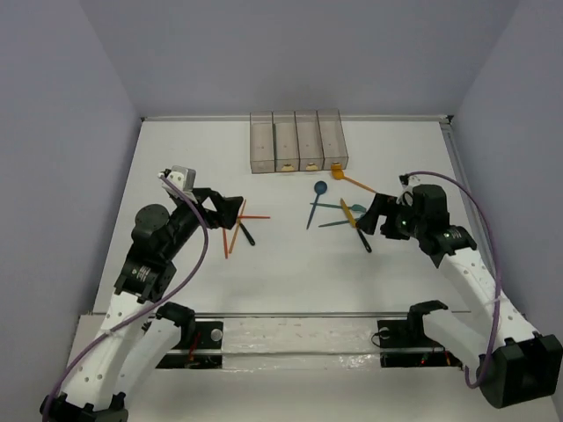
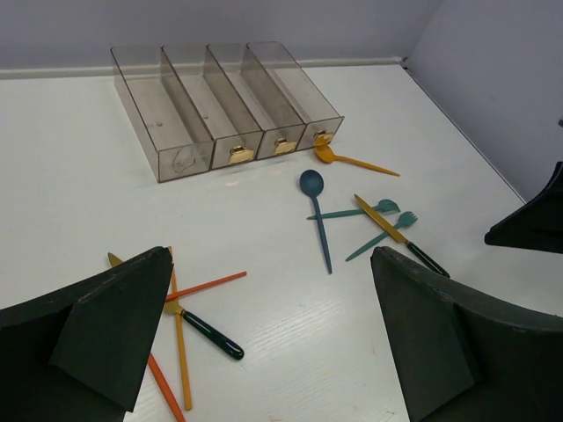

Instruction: Sort the eating utensils into containers

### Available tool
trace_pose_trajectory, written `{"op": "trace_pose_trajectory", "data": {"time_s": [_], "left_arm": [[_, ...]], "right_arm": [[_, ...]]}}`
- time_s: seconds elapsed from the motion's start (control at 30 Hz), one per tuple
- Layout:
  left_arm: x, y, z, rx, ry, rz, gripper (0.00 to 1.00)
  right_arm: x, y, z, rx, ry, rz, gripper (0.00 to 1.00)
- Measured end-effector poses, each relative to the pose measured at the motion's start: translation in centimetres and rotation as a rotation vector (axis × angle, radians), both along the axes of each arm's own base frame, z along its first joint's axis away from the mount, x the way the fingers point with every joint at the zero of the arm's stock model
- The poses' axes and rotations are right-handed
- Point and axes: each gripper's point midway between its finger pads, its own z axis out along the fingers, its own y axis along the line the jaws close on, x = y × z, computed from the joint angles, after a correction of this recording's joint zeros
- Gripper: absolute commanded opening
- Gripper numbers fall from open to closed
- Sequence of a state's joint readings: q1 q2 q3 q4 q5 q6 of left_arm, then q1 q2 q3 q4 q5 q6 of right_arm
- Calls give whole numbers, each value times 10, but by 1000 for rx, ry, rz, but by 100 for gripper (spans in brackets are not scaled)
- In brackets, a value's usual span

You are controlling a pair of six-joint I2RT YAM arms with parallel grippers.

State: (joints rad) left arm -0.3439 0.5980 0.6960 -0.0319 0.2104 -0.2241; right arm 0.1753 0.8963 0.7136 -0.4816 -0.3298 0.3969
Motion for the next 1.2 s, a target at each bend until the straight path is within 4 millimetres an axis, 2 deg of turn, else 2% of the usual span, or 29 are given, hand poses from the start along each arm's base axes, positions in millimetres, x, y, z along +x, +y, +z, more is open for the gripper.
{"op": "trace_pose_trajectory", "data": {"time_s": [0.2,0.33,0.5,0.6,0.73,0.87,1.03,1.07,1.2], "left_arm": [[-6,-1,5,8,-25,-8,99],[-9,0,6,11,-33,-9,99],[-11,0,7,10,-38,-13,99],[-11,0,9,9,-42,-13,99],[-13,1,11,7,-51,-13,99],[-15,0,12,5,-58,-19,99],[-18,-1,15,1,-69,-26,99],[-19,-1,16,0,-72,-27,99],[-21,0,19,-4,-83,-24,99]], "right_arm": [[-5,15,-35,-117,98,22,94],[-4,5,-55,-194,161,-30,94],[0,-9,-70,-273,201,-83,91],[0,-9,-77,-304,223,-82,91],[1,-7,-92,-348,265,-71,83],[0,-11,-108,-390,313,-79,81],[5,-16,-126,-445,363,-90,71],[6,-16,-131,-453,374,-88,65],[10,-16,-140,-478,399,-78,59]]}}
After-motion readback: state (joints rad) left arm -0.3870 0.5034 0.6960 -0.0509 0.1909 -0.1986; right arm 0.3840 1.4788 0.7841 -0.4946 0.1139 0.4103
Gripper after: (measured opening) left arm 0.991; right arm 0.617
